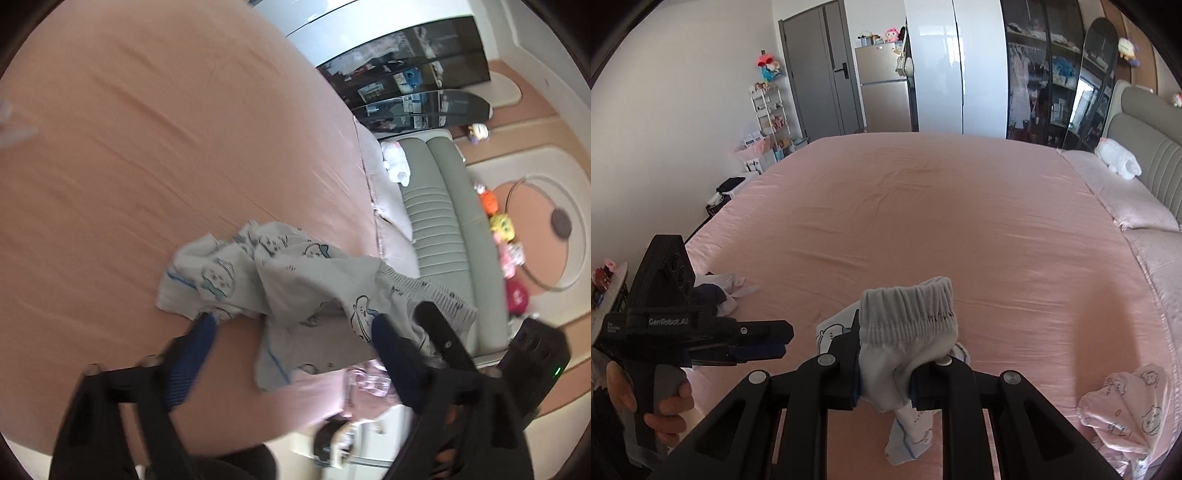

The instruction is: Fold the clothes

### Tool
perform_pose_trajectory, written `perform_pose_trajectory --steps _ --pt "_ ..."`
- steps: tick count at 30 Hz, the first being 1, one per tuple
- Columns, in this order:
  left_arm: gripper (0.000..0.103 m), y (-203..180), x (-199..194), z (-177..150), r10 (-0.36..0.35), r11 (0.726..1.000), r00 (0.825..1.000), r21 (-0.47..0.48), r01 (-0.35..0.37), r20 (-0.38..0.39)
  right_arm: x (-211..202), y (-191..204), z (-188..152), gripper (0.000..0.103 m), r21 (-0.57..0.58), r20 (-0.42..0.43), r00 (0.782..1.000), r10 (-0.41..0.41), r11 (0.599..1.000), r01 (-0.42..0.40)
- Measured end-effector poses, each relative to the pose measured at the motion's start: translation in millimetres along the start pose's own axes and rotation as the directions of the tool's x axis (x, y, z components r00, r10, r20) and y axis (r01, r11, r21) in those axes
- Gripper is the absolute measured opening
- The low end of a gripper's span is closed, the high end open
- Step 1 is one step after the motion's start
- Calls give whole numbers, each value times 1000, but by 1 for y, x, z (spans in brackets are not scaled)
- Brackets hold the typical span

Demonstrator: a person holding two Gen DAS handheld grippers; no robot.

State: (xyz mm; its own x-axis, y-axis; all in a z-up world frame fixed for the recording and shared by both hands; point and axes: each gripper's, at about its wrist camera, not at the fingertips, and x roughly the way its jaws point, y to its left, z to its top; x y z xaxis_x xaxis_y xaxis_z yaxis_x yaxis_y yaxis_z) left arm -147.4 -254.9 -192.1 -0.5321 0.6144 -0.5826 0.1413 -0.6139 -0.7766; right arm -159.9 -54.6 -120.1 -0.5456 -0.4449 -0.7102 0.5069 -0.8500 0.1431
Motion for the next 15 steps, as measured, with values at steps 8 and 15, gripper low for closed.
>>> perform_pose_trajectory --steps 8,15 --pt "88 -1 -9 -5 102 990 995 98 -104 20 32 3 1 17 140 -77 990 121 984 -110" --pt "88 4 -15 -16 298 920 955 263 -291 15 85 31 -2 74 282 -185 935 303 928 -245"
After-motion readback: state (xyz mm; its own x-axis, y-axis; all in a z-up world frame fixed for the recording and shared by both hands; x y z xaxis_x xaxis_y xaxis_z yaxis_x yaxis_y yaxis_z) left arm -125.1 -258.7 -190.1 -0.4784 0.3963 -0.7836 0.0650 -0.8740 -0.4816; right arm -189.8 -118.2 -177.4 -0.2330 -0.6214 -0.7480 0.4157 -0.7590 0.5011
